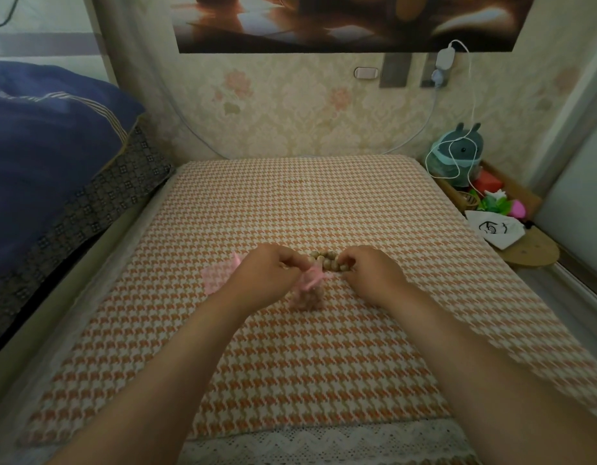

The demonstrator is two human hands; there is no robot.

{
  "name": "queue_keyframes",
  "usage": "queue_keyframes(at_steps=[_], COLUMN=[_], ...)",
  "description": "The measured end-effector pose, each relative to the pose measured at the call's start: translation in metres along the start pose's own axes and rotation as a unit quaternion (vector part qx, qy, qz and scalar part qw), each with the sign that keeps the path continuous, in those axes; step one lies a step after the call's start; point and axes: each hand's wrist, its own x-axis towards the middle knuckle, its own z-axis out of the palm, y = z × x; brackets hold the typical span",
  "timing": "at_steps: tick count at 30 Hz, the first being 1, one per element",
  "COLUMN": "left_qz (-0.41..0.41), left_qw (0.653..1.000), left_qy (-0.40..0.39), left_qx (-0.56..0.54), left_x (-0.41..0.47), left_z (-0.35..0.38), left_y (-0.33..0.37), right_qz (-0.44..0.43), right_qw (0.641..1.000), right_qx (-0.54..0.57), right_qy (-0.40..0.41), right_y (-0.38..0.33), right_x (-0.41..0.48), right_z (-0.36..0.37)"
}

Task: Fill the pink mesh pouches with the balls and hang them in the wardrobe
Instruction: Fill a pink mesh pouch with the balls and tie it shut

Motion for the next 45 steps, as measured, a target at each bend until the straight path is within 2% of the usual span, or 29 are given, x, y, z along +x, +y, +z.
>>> queue_keyframes(at_steps=[6,8,11,14,18,23,27,30,34,37,40,45], left_qz=[0.008,0.006,0.019,0.023,0.024,0.033,0.03,0.031,0.01,0.003,0.041,0.057], left_qw=[1.0,1.0,1.0,1.0,0.999,0.999,0.999,0.998,0.995,0.986,0.988,0.99], left_qy=[0.008,0.011,0.007,0.005,0.002,0.0,0.001,-0.002,0.0,-0.047,-0.112,-0.08], left_qx=[0.003,-0.008,0.001,-0.008,-0.029,-0.041,-0.04,-0.046,-0.096,-0.162,-0.101,-0.101], left_x=[-0.002,-0.002,-0.002,-0.002,-0.002,-0.002,-0.003,-0.003,0.0,0.0,-0.003,-0.004], left_z=[0.0,0.001,0.002,0.001,0.001,0.001,0.001,0.001,0.003,0.007,0.013,0.023], left_y=[0.003,0.003,0.003,0.001,0.0,0.0,-0.001,-0.003,-0.01,-0.014,-0.019,-0.022], right_qz=[0.002,0.002,-0.013,-0.063,-0.117,-0.161,-0.161,-0.165,-0.166,-0.164,-0.174,-0.17], right_qw=[0.999,0.993,0.965,0.955,0.962,0.979,0.984,0.985,0.985,0.986,0.984,0.983], right_qx=[0.032,0.106,0.249,0.279,0.244,0.125,0.079,0.049,0.008,0.001,0.009,0.004], right_qy=[0.02,0.05,0.08,0.071,0.044,0.013,0.011,-0.03,-0.052,-0.041,-0.047,-0.063], right_y=[-0.002,-0.008,-0.028,-0.043,-0.054,-0.054,-0.049,-0.047,-0.046,-0.047,-0.047,-0.045], right_x=[0.0,-0.001,-0.005,-0.015,-0.026,-0.031,-0.028,-0.031,-0.031,-0.031,-0.033,-0.037], right_z=[-0.001,-0.006,-0.02,-0.031,-0.033,-0.034,-0.036,-0.04,-0.038,-0.038,-0.041,-0.043])
